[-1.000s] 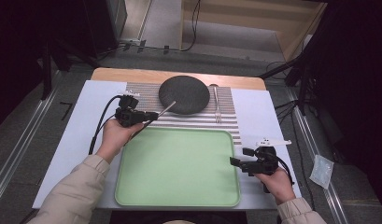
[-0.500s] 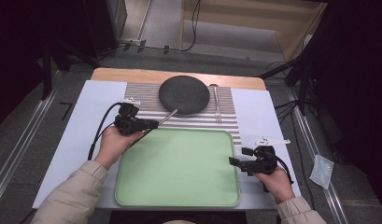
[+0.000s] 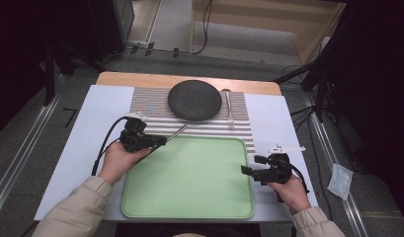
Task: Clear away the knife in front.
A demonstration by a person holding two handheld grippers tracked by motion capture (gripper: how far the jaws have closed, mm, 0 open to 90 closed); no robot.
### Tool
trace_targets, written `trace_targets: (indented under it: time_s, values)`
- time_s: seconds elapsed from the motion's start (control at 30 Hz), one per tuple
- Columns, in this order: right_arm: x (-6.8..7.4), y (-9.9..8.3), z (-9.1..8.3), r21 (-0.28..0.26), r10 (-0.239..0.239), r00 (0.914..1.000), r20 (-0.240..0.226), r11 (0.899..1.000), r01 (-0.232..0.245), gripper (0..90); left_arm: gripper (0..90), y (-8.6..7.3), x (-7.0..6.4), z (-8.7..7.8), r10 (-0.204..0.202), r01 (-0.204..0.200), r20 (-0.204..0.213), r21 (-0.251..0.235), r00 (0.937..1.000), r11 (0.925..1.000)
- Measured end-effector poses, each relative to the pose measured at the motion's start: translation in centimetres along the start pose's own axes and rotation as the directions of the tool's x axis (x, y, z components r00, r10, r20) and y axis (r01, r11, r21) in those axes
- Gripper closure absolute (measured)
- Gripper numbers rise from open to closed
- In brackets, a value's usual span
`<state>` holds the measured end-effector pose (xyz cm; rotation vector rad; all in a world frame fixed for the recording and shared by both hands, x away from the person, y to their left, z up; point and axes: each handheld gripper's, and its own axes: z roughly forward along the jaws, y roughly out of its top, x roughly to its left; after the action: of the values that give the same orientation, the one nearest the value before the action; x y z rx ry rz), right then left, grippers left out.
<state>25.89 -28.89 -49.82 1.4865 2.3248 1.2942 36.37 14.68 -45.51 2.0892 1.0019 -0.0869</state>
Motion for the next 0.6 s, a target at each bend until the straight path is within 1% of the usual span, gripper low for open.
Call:
trace_targets:
  time_s: [0.1, 0.37, 0.5, 0.53, 0.6]
  values:
    - [0.0, 0.0, 0.0, 0.000, -0.002, 1.0000, 0.001, 1.000, 0.002, 15.4, 80.4, -0.4, -0.1, 0.1, 0.000, 0.000, -0.002, 0.010, 1.0000, 1.0000]
    - [0.0, 0.2, 0.2, 0.003, -0.010, 0.9999, -0.005, 1.000, 0.010, 15.4, 80.5, -1.4, -0.4, 0.3, -0.015, 0.015, 0.000, 0.036, 0.9999, 0.9992]
    - [0.0, 0.2, 0.2, 0.002, -0.009, 0.9999, -0.004, 1.000, 0.009, 15.4, 80.4, -2.0, -0.4, 0.5, -0.021, 0.022, -0.008, 0.049, 0.9997, 0.9985]
    - [0.0, 0.2, 0.2, 0.002, -0.010, 0.9999, -0.003, 1.000, 0.010, 15.4, 80.4, -2.1, -0.4, 0.5, -0.028, 0.028, -0.005, 0.052, 0.9996, 0.9983]
    - [0.1, 0.2, 0.2, 0.001, -0.007, 1.0000, -0.003, 1.000, 0.007, 15.4, 80.4, -2.3, -0.4, 0.7, -0.028, 0.028, -0.009, 0.063, 0.9996, 0.9976]
